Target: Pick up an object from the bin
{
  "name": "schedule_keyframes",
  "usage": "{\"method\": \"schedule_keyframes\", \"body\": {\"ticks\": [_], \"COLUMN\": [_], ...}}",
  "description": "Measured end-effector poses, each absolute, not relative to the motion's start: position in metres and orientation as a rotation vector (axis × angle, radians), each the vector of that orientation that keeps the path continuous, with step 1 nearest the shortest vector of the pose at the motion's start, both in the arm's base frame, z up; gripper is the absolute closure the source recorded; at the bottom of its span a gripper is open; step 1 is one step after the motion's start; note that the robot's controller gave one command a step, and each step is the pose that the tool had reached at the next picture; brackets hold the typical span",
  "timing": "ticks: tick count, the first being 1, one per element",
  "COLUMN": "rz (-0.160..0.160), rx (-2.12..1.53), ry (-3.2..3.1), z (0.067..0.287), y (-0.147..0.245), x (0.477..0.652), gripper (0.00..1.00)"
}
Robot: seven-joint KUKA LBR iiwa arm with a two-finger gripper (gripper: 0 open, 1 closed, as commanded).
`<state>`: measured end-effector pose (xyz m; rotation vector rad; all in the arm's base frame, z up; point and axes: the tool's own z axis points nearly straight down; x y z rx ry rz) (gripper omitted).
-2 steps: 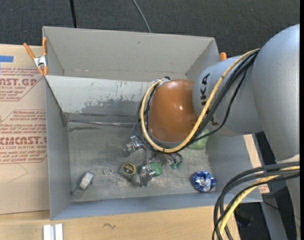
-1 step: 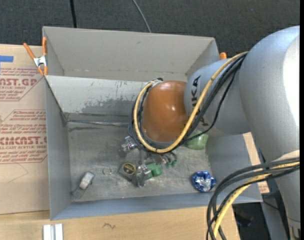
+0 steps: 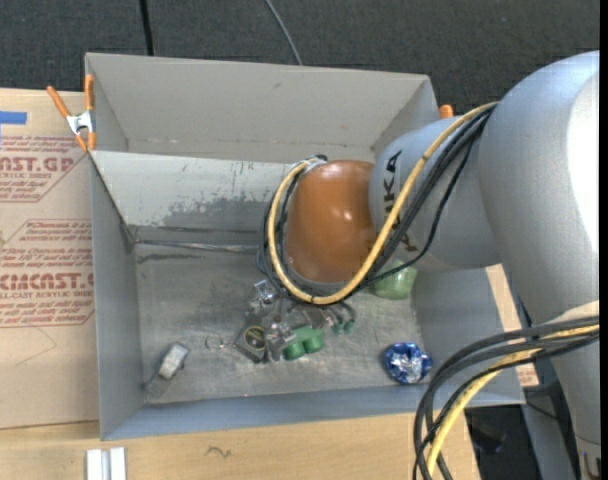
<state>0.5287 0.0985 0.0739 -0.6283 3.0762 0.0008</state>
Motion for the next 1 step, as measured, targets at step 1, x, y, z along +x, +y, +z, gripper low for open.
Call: {"method": "schedule_keyframes", "body": {"ticks": [1], "rz": [-0.004], "rx": [-1.285], "ry": [2.859], "z": [0.2237], "y": [0.0224], "x": [0.5761], "gripper": [1.0]}}
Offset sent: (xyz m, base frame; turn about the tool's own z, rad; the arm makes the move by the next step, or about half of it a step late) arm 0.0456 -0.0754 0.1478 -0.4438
